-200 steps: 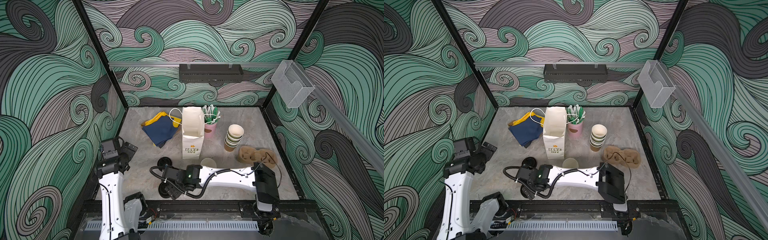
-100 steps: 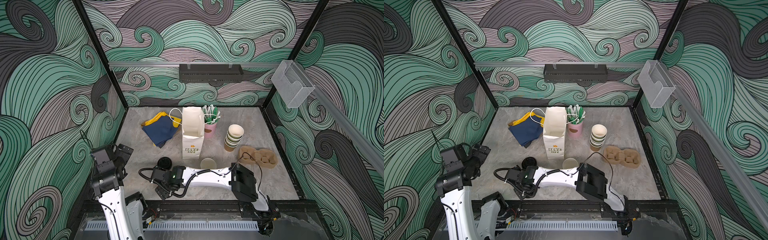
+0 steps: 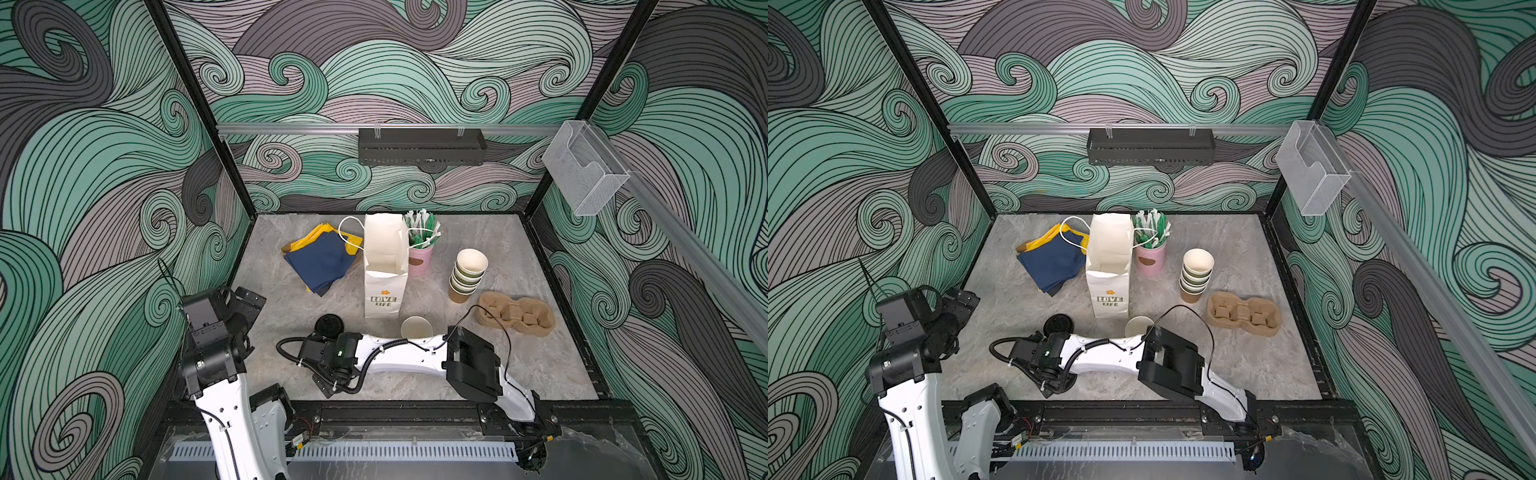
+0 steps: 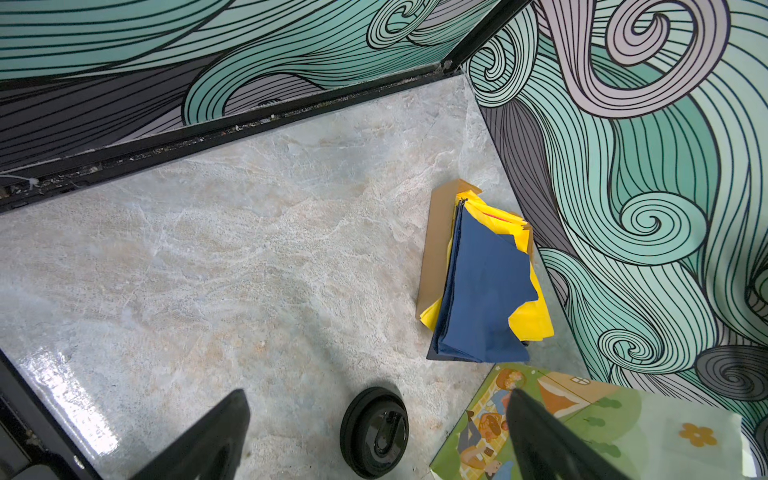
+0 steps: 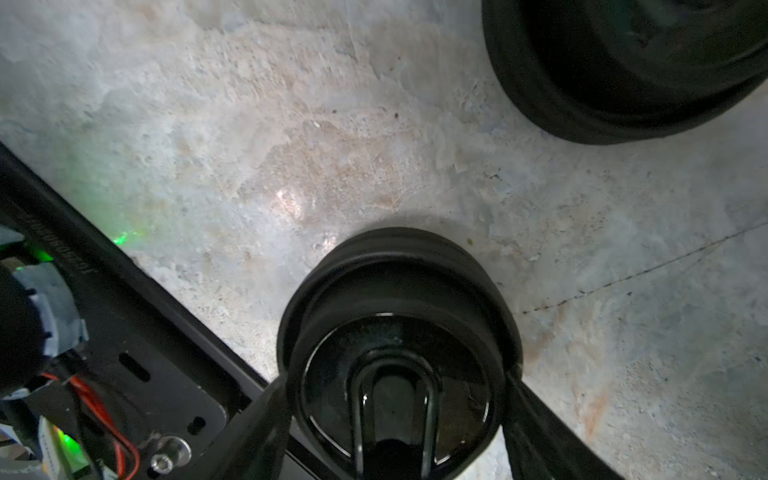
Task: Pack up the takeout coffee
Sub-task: 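Carry the black lid with the right gripper over the green cup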
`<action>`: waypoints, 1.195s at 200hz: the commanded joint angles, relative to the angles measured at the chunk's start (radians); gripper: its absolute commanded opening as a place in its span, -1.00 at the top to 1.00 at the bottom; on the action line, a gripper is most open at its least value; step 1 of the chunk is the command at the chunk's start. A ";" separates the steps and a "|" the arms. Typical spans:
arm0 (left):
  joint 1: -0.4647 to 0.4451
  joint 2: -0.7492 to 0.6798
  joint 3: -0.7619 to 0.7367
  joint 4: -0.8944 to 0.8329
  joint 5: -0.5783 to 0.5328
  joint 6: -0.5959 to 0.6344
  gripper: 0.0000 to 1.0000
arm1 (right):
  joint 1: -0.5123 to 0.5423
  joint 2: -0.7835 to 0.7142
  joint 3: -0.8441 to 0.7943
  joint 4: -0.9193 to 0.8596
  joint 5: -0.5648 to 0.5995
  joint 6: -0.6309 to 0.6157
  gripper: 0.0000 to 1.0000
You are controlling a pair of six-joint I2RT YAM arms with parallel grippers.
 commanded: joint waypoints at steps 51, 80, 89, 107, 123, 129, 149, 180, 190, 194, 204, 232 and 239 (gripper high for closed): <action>0.006 -0.010 -0.026 0.000 0.044 0.031 -0.97 | -0.013 0.004 0.043 -0.049 0.038 0.017 -0.40; 0.005 -0.010 -0.038 0.019 0.080 0.043 -0.97 | -0.011 -0.043 0.042 -0.066 0.046 0.016 -0.39; 0.005 -0.010 -0.045 0.031 0.099 0.048 -0.97 | -0.011 -0.062 0.035 -0.064 0.050 0.018 -0.40; 0.006 -0.010 -0.060 0.056 0.146 0.049 -0.97 | -0.013 -0.098 0.014 -0.065 0.057 0.021 -0.41; 0.005 -0.010 -0.073 0.073 0.174 0.049 -0.97 | -0.017 -0.119 -0.001 -0.064 0.052 0.025 -0.42; 0.005 -0.010 -0.077 0.078 0.181 0.048 -0.97 | -0.019 -0.125 -0.006 -0.062 0.046 0.027 -0.42; 0.005 -0.005 -0.086 0.090 0.205 0.049 -0.97 | -0.021 -0.143 -0.014 -0.060 0.031 0.030 -0.42; 0.005 0.002 -0.100 0.115 0.274 0.060 -0.97 | -0.021 -0.209 -0.053 -0.062 0.036 0.037 -0.41; 0.005 0.003 -0.105 0.128 0.303 0.067 -0.96 | -0.020 -0.239 -0.066 -0.079 0.044 0.042 -0.41; 0.005 0.005 -0.106 0.131 0.319 0.072 -0.96 | -0.021 -0.252 -0.073 -0.090 0.047 0.044 -0.41; 0.004 0.007 -0.109 0.142 0.354 0.078 -0.94 | -0.020 -0.289 -0.093 -0.115 0.061 0.052 -0.41; -0.017 0.006 -0.131 0.172 0.445 0.072 -0.90 | -0.022 -0.424 -0.185 -0.209 0.118 0.071 -0.40; -0.029 0.004 -0.138 0.177 0.458 0.066 -0.89 | -0.023 -0.465 -0.209 -0.238 0.132 0.077 -0.40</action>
